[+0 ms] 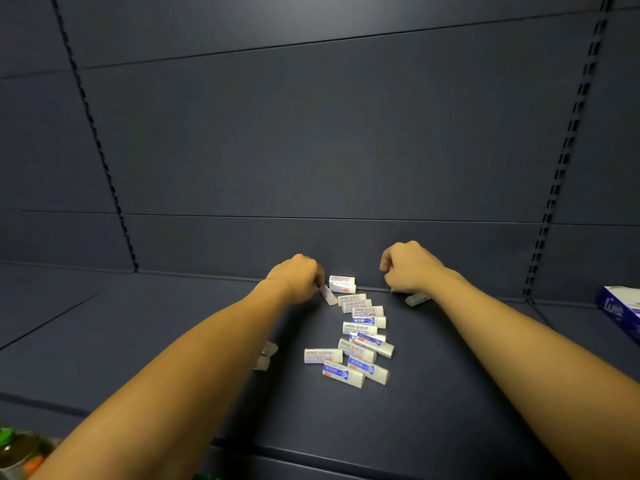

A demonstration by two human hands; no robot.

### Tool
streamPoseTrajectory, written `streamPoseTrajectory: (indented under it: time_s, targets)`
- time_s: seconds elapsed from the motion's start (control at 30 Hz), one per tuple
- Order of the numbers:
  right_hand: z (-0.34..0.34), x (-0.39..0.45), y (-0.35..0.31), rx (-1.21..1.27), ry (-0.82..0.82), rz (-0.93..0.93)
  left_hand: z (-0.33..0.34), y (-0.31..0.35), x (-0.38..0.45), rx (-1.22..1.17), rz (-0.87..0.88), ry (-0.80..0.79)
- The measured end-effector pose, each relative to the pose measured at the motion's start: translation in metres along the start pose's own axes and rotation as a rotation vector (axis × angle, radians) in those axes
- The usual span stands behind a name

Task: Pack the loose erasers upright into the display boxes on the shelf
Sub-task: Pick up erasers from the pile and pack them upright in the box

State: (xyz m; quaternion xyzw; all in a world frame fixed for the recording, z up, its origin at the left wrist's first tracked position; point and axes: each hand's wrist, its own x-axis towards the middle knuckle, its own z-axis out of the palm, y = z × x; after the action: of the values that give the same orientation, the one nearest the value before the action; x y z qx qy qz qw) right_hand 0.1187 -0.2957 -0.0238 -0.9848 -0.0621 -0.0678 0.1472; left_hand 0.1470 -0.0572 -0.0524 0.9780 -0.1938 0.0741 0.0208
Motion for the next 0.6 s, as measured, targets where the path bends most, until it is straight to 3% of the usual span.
streamPoseTrajectory:
  time_s: [0.23,0.4,0.6]
  targets:
    - [0.005,0.005,-0.005,-0.024,-0.012,0.061,0.007,-0.016,0.015,-0.167,0.096,0.027]
    - [0.012,0.01,-0.008,-0.021,-0.034,0.061,0.008,-0.021,0.016,-0.159,0.232,0.007]
    - [0.018,0.016,-0.018,-0.009,-0.062,0.04,0.007,-0.029,0.014,-0.157,0.263,0.018]
